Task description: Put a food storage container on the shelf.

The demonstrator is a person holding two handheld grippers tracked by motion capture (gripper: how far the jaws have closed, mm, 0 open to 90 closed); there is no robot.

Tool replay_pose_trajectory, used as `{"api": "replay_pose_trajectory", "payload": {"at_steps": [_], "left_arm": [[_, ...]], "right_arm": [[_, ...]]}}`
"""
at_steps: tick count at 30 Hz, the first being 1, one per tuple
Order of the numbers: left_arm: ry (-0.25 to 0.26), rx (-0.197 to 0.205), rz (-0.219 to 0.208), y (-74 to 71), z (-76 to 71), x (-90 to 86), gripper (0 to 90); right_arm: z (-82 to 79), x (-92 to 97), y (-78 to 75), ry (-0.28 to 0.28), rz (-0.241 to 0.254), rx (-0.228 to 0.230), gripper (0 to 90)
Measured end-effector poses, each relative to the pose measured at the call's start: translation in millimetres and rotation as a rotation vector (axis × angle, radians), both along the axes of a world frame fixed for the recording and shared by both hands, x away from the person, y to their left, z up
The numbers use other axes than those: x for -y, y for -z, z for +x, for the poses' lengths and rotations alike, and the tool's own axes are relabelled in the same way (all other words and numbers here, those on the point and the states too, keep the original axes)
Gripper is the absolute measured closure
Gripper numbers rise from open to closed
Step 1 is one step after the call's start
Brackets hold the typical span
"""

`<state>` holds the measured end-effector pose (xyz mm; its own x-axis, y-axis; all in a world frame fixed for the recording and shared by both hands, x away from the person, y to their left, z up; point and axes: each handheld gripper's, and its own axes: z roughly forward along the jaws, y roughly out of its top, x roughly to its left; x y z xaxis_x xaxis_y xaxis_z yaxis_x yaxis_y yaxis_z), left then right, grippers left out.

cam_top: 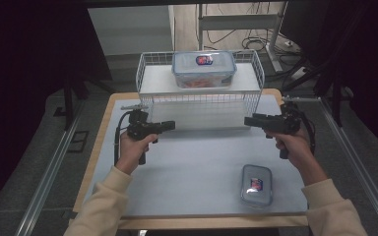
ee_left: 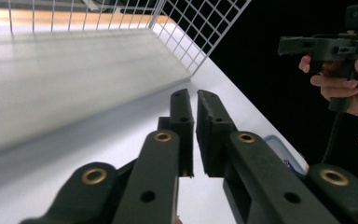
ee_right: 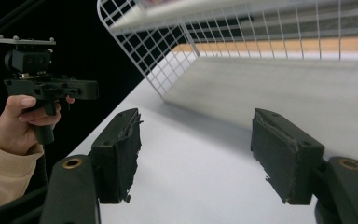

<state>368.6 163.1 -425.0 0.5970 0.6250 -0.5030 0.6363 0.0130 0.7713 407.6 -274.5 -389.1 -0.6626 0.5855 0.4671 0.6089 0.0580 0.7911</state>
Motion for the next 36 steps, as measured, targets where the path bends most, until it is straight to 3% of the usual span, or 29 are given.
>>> {"api": "replay_pose_trajectory", "payload": {"at_steps": [3,8,12,16,26,32,36], "left_arm": [[-0.013,0.023,0.034,11.2,-10.4,1.0,74.4],[-0.029,0.022,0.066,25.4,-20.6,3.5,44.2],[-0.018,0.014,0.081,33.4,-25.9,3.7,34.3],[-0.023,0.017,0.12,39.7,-31.2,3.3,29.2],[-0.042,0.001,0.111,51.5,-37.8,4.2,28.1],[-0.045,0.018,0.126,49.1,-43.3,4.9,27.3],[-0.048,0.011,0.135,54.5,-46.9,2.5,26.8]], "right_arm": [[-7.6,3.6,12.7,0.0,0.003,-0.011,32.3],[-20.5,8.2,28.1,0.005,0.006,-0.022,31.3],[-29.1,11.5,35.4,0.012,-0.009,-0.019,30.8],[-36.8,15.3,44.9,0.007,-0.009,-0.021,30.6],[-48.8,18.6,58.4,0.001,-0.05,-0.032,29.8],[-53.7,19.7,59.3,0.01,-0.054,-0.029,29.8],[-64.1,23.2,58.1,0.012,-0.086,-0.016,29.5]]}}
